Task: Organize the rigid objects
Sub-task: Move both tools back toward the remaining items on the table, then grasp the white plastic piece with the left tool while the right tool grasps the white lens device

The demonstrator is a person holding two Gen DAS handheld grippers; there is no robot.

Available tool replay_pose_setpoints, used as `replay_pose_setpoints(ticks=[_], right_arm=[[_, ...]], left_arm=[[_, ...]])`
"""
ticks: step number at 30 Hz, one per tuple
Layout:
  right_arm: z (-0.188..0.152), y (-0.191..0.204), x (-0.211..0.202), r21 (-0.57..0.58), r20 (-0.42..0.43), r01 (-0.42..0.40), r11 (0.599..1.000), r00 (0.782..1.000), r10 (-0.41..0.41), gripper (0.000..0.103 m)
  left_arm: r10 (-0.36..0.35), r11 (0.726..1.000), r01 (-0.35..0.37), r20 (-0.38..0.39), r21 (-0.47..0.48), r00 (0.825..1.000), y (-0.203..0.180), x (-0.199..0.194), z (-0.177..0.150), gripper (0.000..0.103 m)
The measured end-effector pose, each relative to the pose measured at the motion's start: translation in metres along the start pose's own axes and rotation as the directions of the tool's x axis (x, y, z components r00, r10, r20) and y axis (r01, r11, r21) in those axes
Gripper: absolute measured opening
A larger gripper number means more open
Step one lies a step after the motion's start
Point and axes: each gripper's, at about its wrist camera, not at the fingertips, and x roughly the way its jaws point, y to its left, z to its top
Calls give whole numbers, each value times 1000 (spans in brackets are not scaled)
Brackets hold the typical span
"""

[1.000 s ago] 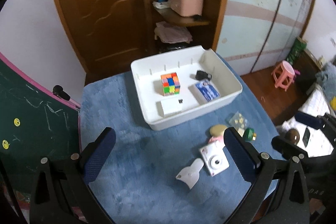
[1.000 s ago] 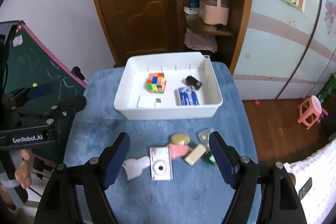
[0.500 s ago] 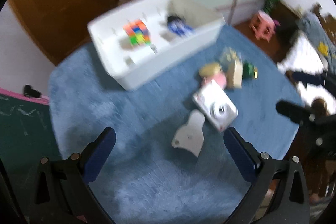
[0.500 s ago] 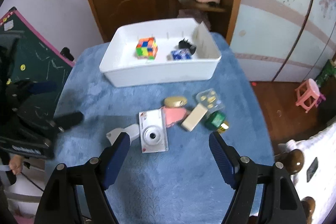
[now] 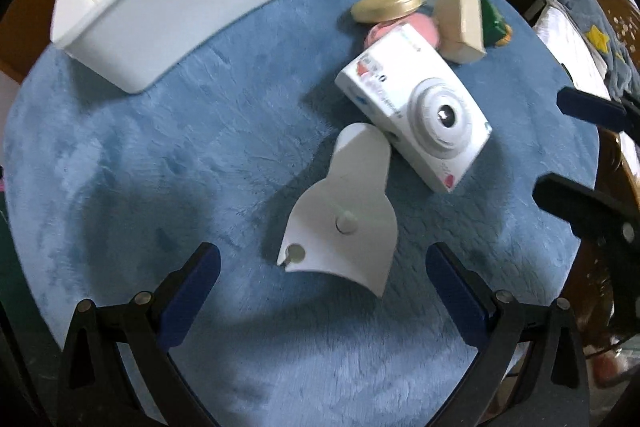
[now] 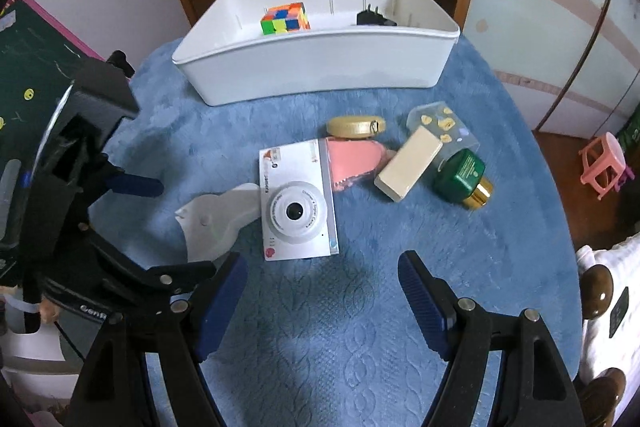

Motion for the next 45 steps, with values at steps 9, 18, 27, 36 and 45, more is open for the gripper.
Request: replay_pose_setpoints(ticks=[9, 18, 27, 36, 45], right_arm=[[13, 5, 29, 10, -24, -24, 1000, 999, 24, 78], [30, 14, 63, -19, -89, -4, 1000, 996, 2, 78], [34, 24, 88, -51, -153, 30, 998, 987, -38, 61], [33, 13, 79, 10, -143, -41, 999, 989, 42, 58], [29, -4, 49, 69, -118, -77, 995, 989, 85, 58]], left_arm=[[30, 1000, -30, 6, -2, 1000, 3, 9, -5, 97], [39, 999, -39, 39, 18, 998, 3, 5, -4, 79], [36, 999, -36, 41, -15, 998, 10, 1, -3, 63], [51, 998, -49, 72, -28, 996, 3, -12, 4, 63], [73, 997, -71, 117, -20, 990, 0, -38, -4, 63]])
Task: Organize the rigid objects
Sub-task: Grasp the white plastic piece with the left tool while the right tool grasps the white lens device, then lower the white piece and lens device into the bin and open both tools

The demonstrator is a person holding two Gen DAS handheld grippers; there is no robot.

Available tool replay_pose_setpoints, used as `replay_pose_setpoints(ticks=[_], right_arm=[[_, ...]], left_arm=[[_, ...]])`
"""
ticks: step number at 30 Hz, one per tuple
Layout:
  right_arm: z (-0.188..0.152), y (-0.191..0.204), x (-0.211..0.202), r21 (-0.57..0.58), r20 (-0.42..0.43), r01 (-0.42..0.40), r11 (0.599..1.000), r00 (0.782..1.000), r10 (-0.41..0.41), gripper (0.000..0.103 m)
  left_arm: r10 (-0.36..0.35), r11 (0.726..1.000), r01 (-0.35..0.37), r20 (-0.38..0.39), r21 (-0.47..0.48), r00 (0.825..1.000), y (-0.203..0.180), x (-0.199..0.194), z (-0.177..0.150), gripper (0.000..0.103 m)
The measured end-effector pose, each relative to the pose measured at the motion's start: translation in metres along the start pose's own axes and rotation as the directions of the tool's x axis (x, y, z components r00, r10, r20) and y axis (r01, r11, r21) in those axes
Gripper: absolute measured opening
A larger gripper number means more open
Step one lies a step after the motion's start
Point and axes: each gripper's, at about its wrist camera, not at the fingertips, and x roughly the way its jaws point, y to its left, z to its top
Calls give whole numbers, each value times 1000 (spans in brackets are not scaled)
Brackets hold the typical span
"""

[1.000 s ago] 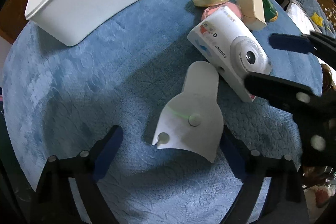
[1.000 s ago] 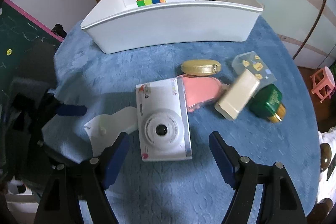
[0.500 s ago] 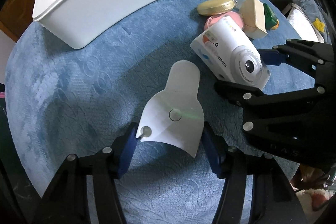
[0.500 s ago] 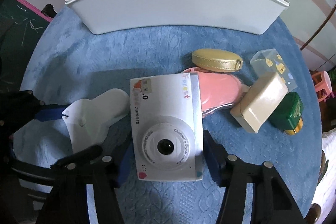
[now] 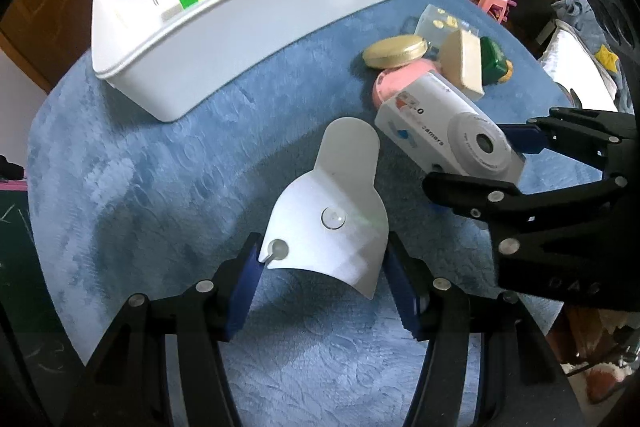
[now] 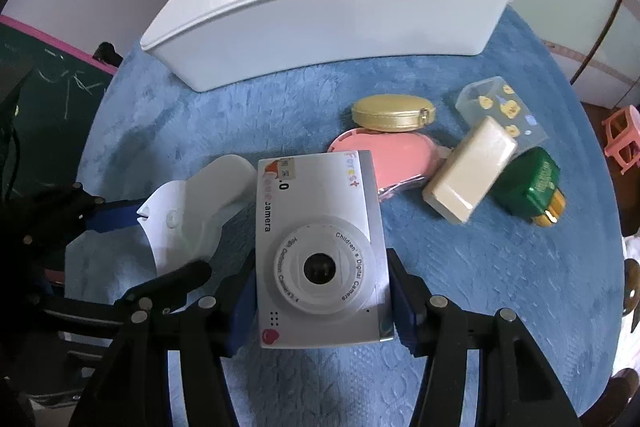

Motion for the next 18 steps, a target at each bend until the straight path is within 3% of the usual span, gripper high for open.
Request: replay_pose_setpoints(ticks=[11, 15, 18], right_arm=[[23, -1, -62, 29, 124, -28, 999, 992, 24, 58], [42, -3, -98, 22, 181, -51, 998, 982, 47, 58], [61, -4, -132, 1, 237, -68, 998, 969, 66, 58]], left_arm=[[50, 999, -48, 107, -24, 993, -2, -50, 10, 63], [89, 995, -80, 188, -57, 978, 0, -91, 27, 63], [134, 990, -117, 259, -79, 957, 7, -126, 44, 63]])
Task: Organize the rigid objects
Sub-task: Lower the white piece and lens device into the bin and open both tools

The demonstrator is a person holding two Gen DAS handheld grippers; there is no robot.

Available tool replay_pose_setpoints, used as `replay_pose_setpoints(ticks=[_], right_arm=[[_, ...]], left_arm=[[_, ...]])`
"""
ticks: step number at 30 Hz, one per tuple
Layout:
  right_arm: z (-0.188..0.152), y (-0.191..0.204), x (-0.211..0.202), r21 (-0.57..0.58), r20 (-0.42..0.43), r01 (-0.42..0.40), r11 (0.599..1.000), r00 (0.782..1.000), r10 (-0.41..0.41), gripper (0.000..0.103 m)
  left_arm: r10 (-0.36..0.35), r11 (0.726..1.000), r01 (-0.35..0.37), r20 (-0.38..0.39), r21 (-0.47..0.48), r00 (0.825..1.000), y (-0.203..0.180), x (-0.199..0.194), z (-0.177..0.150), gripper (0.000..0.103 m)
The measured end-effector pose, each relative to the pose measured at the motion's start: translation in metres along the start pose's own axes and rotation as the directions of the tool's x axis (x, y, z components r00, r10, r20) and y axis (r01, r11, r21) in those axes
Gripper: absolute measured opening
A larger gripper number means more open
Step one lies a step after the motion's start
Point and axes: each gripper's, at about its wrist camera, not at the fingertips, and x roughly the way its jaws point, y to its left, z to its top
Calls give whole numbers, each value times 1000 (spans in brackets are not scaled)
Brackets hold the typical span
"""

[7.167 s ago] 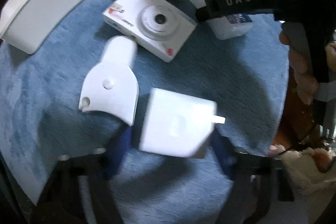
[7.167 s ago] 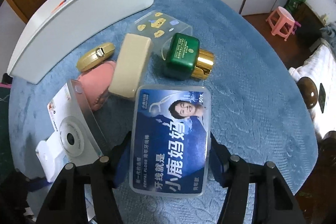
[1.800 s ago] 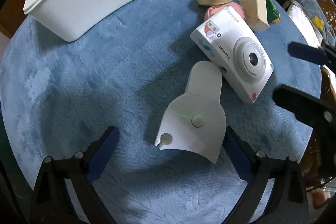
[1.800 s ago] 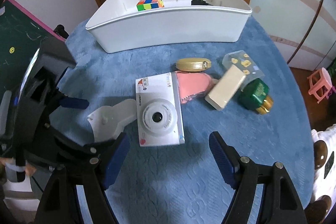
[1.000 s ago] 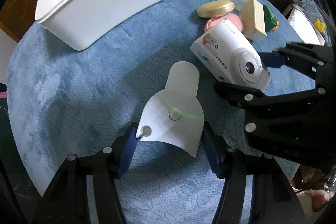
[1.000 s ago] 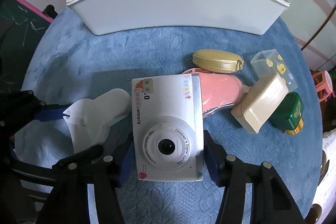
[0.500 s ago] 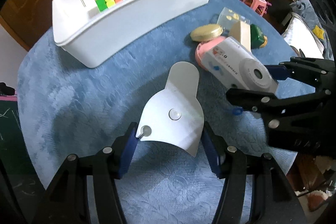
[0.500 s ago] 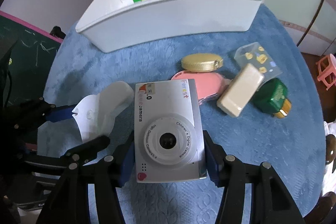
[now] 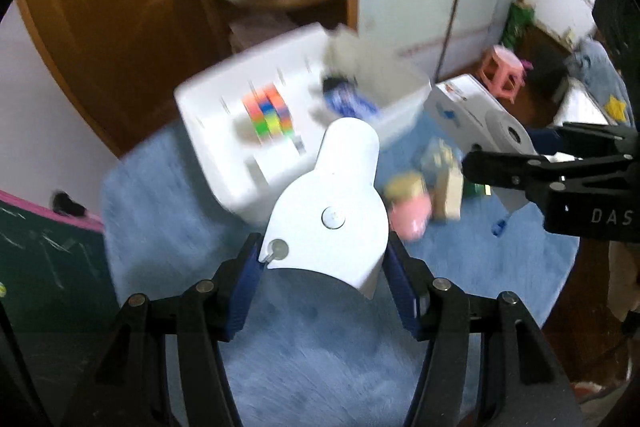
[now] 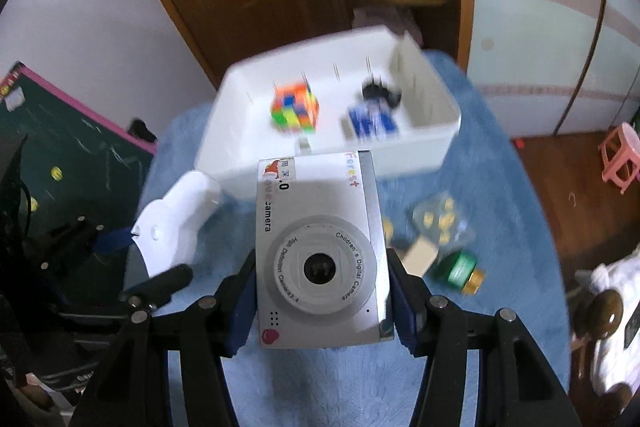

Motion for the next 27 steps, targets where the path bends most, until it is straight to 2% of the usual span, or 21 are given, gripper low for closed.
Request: replay_pose_setpoints(ticks=[6, 9, 12, 14, 19, 23, 27], right_arm=[[65, 3, -41, -65, 91, -28, 998, 995, 34, 58], [102, 1, -45, -93, 122, -22, 995, 992, 33, 58], [138, -6, -33, -104, 131, -19, 994, 991, 33, 58], [159, -11, -13, -96, 116, -27, 995, 993, 39, 58], [202, -29, 71, -68, 26, -47, 997, 998, 49, 58], [212, -33, 142, -56, -62, -40, 998, 997, 36, 58], [211, -36, 209, -31, -163, -35, 999, 986, 29, 58]], left_arm=[[104, 994, -100, 119, -34, 987, 21, -32, 58, 63], [139, 989, -129, 138, -73, 981, 34, -31, 86, 63], [161, 982, -145, 132, -124, 978, 49, -18, 109, 63], [172, 975, -155, 103, -161, 980, 58, 0, 119, 63], [155, 957, -149, 4, -249, 988, 71, 65, 124, 63], [144, 935, -167, -96, -314, 985, 75, 121, 114, 63], [128, 911, -186, -176, -368, 976, 80, 166, 100, 63]])
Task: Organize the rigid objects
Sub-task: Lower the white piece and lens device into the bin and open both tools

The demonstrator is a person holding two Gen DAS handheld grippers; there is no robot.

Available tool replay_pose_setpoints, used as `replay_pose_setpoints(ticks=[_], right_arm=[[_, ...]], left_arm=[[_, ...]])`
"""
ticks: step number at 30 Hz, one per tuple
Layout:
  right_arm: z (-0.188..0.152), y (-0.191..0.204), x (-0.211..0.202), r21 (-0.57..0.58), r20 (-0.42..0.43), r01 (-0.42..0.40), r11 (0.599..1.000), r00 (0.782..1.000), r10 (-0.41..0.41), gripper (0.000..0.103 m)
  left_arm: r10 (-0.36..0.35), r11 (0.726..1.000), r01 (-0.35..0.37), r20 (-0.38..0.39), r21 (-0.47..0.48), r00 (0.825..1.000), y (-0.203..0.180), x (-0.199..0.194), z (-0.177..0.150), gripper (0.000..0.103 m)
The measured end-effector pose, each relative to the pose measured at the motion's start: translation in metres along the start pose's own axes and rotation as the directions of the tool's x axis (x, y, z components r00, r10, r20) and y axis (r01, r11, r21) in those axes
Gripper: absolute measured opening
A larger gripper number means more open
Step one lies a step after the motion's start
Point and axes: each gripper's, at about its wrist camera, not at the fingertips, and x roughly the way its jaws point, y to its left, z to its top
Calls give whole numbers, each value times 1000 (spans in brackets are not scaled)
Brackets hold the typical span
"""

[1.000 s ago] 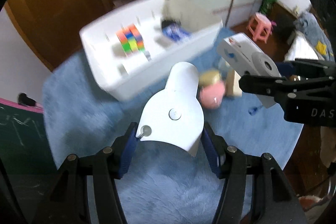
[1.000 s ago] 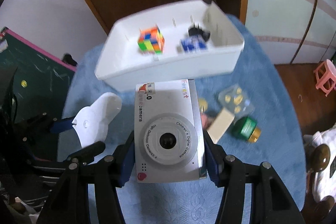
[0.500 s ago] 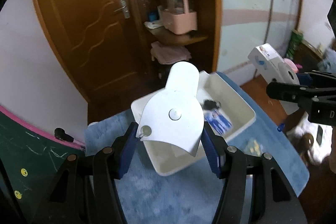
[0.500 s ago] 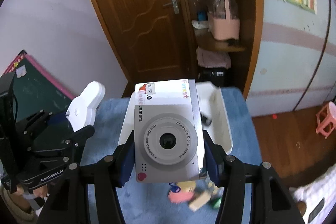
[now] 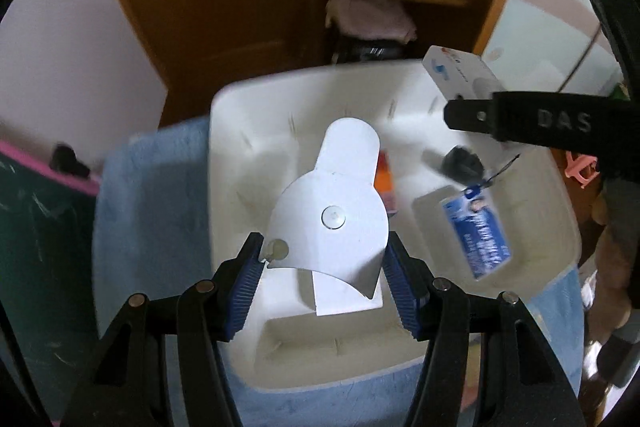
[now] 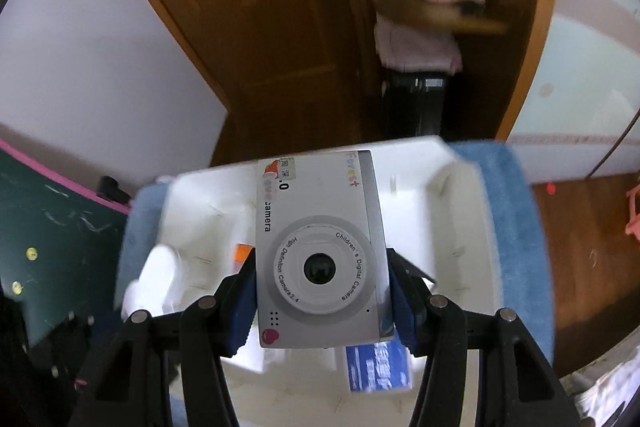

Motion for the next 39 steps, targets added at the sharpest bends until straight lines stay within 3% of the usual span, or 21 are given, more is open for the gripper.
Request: replay_pose_setpoints(ticks=[8, 12, 17, 18, 20, 24, 26, 32, 39], right_arm=[[0, 0, 67, 7, -108, 12, 1000, 994, -11, 58], [-3, -1, 80, 8, -145, 2, 1000, 989, -1, 58], [-4, -2, 70, 13, -126, -25, 1000, 992, 27, 62], [-4, -3, 64, 17, -117, -33, 999, 993, 35, 62], [-4, -2, 50, 18, -102, -48, 999, 994, 50, 62], [-7, 2, 5, 22, -34, -93, 995, 995, 94, 62], [-11, 4, -21, 13, 10, -101, 995, 995, 101, 62], [-36, 8, -106, -26, 124, -102, 994, 987, 105, 62], [-78, 15, -180, -31, 206, -62, 998, 976, 67, 62]], left_arm=[[24, 998, -27, -48, -54, 999, 0, 42, -1, 63], [34, 998, -36, -29, -54, 999, -2, 41, -2, 63], [24, 995, -27, -30, -92, 999, 1, 39, 0, 64], [21, 994, -24, -34, -104, 999, 2, 37, -1, 65], [-2, 993, -2, -30, -118, 1000, 4, 28, -1, 89], [3, 996, 1, 41, -94, 999, -1, -15, 1, 92], [19, 997, -13, 72, -79, 997, -5, -38, 0, 102], [9, 1000, -5, 174, -25, 985, -15, -119, -10, 102], [-15, 1000, 12, 202, 18, 979, -19, -168, -30, 102]])
